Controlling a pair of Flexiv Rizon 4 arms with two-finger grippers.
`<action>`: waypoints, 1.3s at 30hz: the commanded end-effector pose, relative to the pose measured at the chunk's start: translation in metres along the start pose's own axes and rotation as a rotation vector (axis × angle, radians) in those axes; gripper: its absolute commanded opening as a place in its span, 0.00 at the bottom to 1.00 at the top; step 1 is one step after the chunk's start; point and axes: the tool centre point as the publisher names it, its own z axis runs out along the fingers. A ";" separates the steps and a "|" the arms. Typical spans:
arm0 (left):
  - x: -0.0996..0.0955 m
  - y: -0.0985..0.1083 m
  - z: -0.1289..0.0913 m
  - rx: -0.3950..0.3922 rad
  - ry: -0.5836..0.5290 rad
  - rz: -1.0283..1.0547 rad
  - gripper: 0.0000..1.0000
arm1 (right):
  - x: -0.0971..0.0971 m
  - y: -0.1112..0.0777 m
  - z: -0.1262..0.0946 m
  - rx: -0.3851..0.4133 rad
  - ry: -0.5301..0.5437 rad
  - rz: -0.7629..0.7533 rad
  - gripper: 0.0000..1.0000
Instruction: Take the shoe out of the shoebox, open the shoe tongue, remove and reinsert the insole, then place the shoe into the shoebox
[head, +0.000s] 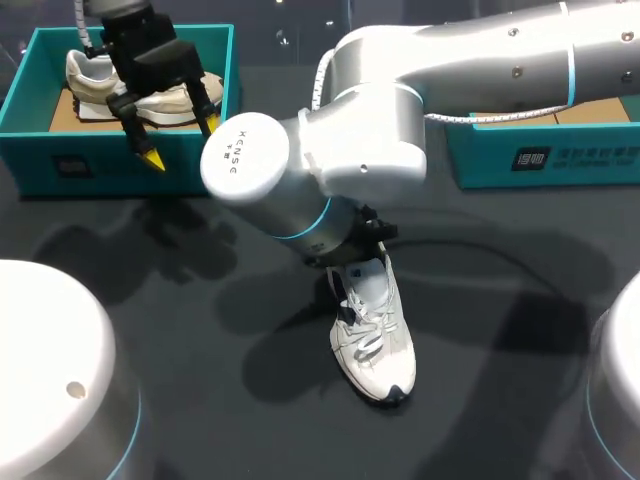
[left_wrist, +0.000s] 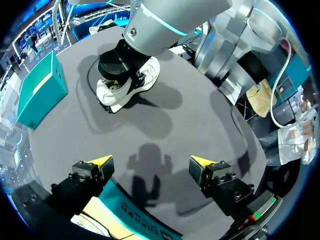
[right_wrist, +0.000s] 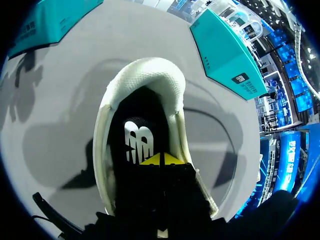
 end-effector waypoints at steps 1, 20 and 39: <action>0.001 0.000 0.000 -0.002 -0.002 0.001 1.00 | 0.008 -0.003 -0.005 -0.025 -0.095 0.194 0.00; 0.001 0.000 0.000 -0.002 -0.002 0.001 1.00 | -0.002 0.011 0.020 -0.041 -0.101 0.153 0.00; 0.001 0.000 0.000 -0.002 -0.002 0.001 1.00 | 0.002 0.026 -0.010 0.013 0.123 0.110 0.00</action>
